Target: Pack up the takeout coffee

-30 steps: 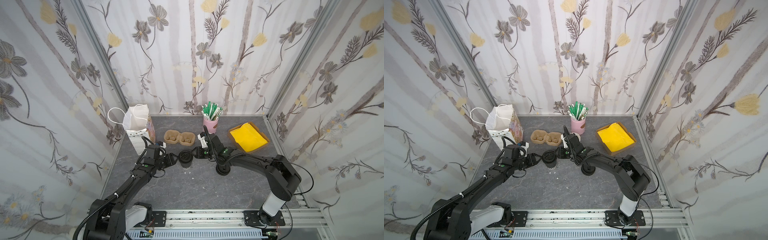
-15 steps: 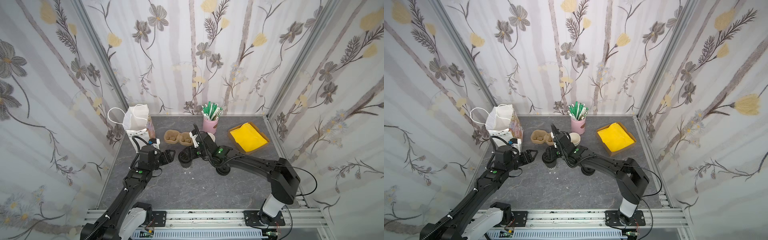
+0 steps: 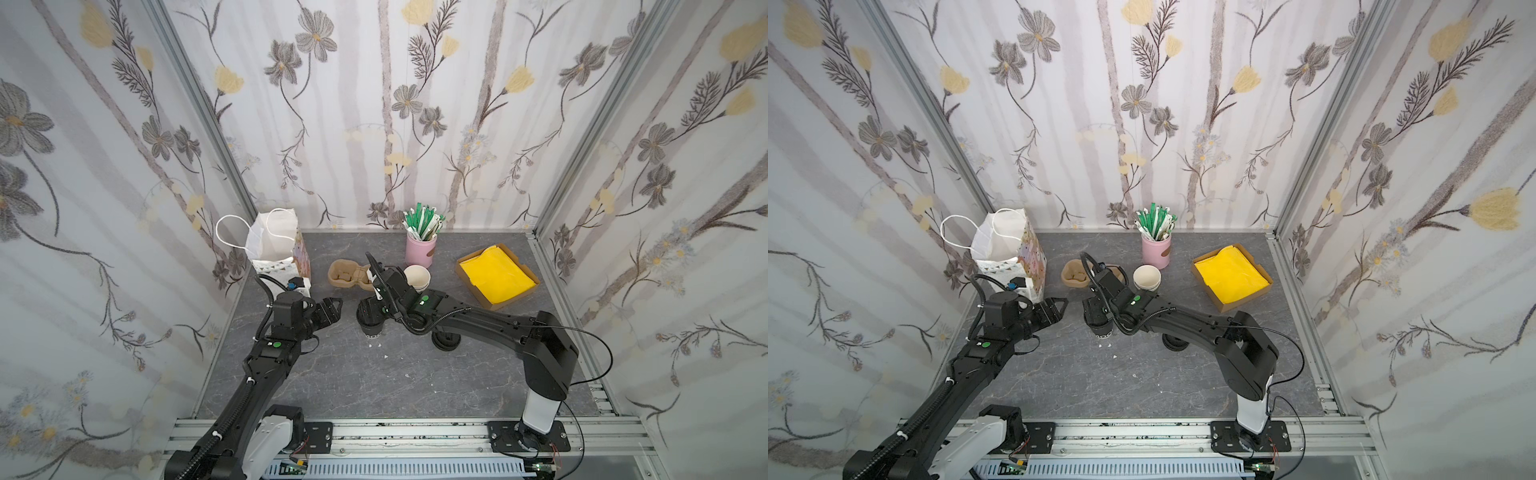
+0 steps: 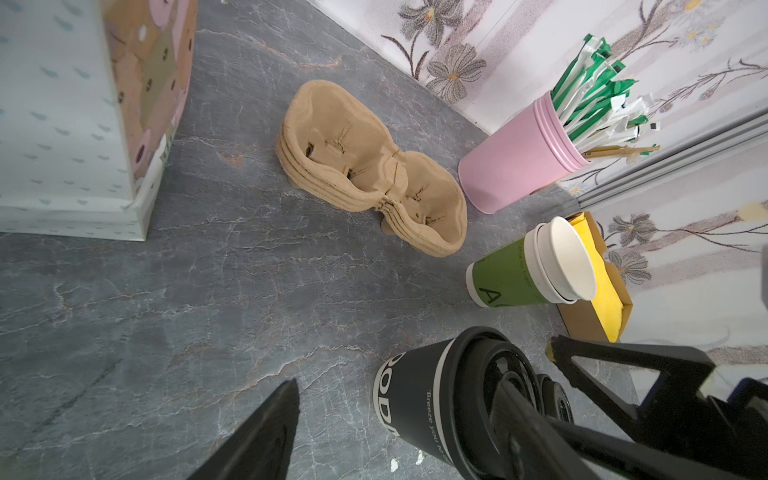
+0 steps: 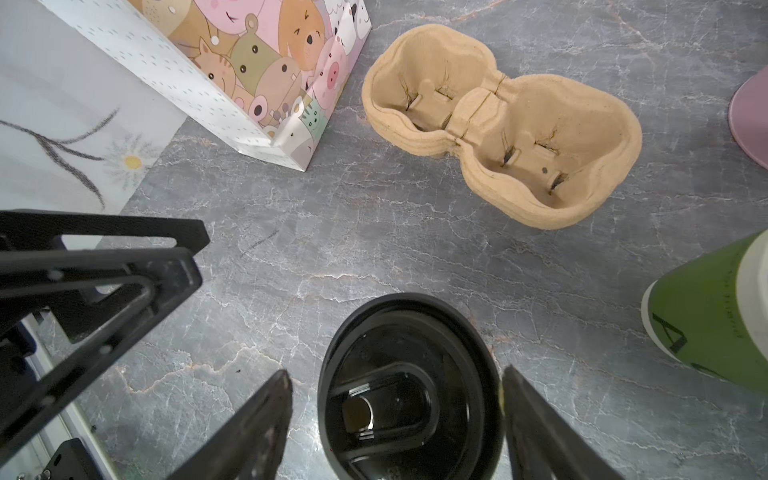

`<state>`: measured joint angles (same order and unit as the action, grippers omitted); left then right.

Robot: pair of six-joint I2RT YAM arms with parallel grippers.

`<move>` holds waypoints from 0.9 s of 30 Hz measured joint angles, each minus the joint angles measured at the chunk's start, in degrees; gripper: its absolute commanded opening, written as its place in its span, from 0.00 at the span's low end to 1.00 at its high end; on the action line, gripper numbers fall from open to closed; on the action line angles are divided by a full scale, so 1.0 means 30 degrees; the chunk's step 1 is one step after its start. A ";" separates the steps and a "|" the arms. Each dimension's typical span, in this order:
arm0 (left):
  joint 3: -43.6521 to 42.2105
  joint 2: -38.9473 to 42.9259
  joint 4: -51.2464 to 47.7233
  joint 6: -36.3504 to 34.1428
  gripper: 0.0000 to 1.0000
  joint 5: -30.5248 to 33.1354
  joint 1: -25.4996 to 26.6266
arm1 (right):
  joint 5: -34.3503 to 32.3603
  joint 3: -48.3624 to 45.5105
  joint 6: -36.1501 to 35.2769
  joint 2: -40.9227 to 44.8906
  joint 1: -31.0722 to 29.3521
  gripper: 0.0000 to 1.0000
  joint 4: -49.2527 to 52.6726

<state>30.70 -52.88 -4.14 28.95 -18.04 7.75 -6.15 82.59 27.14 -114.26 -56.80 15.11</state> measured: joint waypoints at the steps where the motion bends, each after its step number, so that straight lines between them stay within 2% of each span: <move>1: 0.0000 0.0000 0.0000 0.0007 0.76 -0.0007 -0.0015 | -0.0022 0.0058 -0.0080 -0.0087 -0.0058 0.78 0.0095; 27: -0.0087 -0.0029 0.0000 0.0058 0.76 -0.0073 -0.0124 | -0.1603 0.1712 -0.0860 -0.1610 -0.0692 0.72 0.2142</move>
<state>30.44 -52.97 -4.14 29.12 -18.26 7.38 -10.96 87.72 24.56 -119.09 -58.87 21.54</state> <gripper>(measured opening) 0.764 0.725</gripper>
